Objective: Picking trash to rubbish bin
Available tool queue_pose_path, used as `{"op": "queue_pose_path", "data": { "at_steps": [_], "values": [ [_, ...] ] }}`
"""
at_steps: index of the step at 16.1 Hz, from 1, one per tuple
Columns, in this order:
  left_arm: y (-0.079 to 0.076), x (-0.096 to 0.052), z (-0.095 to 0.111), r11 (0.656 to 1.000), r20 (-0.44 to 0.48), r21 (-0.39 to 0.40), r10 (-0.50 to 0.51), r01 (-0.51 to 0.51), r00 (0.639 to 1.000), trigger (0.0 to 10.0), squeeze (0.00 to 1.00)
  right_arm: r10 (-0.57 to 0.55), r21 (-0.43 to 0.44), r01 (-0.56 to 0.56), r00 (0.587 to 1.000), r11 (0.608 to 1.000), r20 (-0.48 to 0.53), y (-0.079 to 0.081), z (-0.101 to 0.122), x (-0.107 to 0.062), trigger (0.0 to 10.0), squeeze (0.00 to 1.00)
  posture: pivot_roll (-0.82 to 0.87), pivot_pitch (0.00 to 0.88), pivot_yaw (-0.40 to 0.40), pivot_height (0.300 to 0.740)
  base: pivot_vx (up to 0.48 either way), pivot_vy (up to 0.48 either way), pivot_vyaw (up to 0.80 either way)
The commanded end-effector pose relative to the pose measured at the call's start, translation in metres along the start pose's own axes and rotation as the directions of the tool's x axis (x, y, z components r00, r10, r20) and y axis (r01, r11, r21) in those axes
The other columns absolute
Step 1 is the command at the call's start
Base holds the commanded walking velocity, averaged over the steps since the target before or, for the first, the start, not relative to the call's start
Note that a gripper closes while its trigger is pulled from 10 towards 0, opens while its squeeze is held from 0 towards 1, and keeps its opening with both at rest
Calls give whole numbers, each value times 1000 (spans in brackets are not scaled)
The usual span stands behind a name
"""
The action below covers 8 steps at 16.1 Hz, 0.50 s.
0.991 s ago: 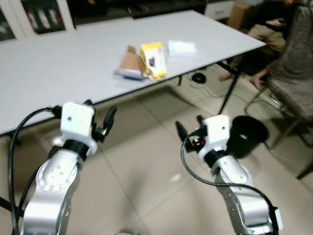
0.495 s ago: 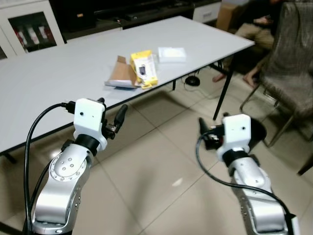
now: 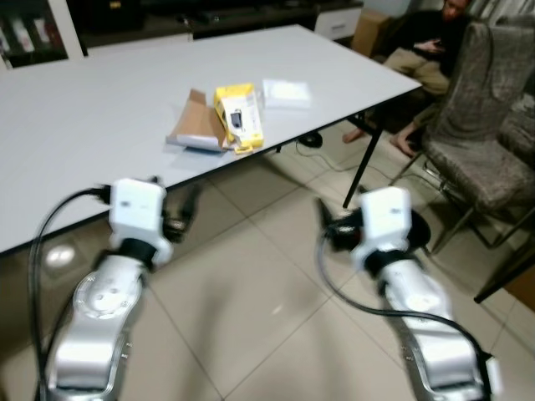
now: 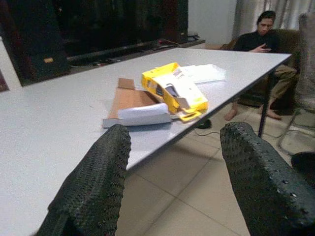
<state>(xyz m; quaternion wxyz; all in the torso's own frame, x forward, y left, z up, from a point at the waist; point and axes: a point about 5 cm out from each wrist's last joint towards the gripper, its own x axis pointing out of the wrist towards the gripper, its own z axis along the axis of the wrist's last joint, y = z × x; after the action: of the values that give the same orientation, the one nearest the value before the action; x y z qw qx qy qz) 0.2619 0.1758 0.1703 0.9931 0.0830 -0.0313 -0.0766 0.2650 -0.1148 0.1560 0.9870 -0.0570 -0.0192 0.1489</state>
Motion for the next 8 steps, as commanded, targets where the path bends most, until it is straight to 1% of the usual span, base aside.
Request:
{"op": "queue_pose_path", "data": {
  "at_steps": [1, 2, 5, 8],
  "values": [
    [-11, 5, 4, 999, 27, -3, -52, 52, 998, 10000, 0, -38, 15, 39, 998, 999, -40, -9, -9, -3, 10000, 0, 14, 36, -52, 740, 337, 0, 0],
    [-11, 6, 5, 999, 31, -4, -53, 54, 998, 10000, 0, -34, 26, 35, 998, 999, -46, -7, -11, -4, 10000, 0, 14, 36, -52, 740, 349, 0, 688],
    [-11, 7, 8, 998, 42, -5, -62, 63, 997, 10000, 0, 9, 52, -7, 999, 999, -42, 4, -11, -5, 10000, 0, 21, 38, -40, 740, 389, 0, 800],
    [-10, 6, 8, 998, 40, 2, -65, 65, 997, 10000, 0, 17, 60, -16, 1000, 998, -21, 7, -9, -2, 10000, 0, 33, 42, -35, 740, 401, 0, 769]
  ]
}}
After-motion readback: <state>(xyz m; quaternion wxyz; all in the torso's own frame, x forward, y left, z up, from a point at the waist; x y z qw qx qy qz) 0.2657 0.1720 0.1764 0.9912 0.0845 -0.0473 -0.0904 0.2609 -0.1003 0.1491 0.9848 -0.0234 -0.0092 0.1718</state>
